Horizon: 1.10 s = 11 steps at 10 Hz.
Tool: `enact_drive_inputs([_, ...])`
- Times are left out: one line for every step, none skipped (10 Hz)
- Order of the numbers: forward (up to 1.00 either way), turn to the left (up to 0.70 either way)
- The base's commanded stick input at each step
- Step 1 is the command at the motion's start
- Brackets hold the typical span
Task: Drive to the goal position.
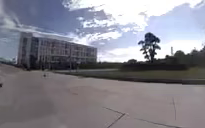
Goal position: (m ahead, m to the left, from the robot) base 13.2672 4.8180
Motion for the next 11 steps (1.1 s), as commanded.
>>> enact_drive_inputs([0.70, 0.35])
enact_drive_inputs([0.70, 0.35])
enact_drive_inputs([0.70, 0.35])
enact_drive_inputs([0.70, 0.34])
enact_drive_inputs([0.70, 0.12])
enact_drive_inputs([0.70, 0.01])
enact_drive_inputs([0.70, 0.01])
enact_drive_inputs([0.70, 0.00])
enact_drive_inputs([0.70, 0.00])
enact_drive_inputs([0.70, 0.00])
enact_drive_inputs([0.70, 0.00])
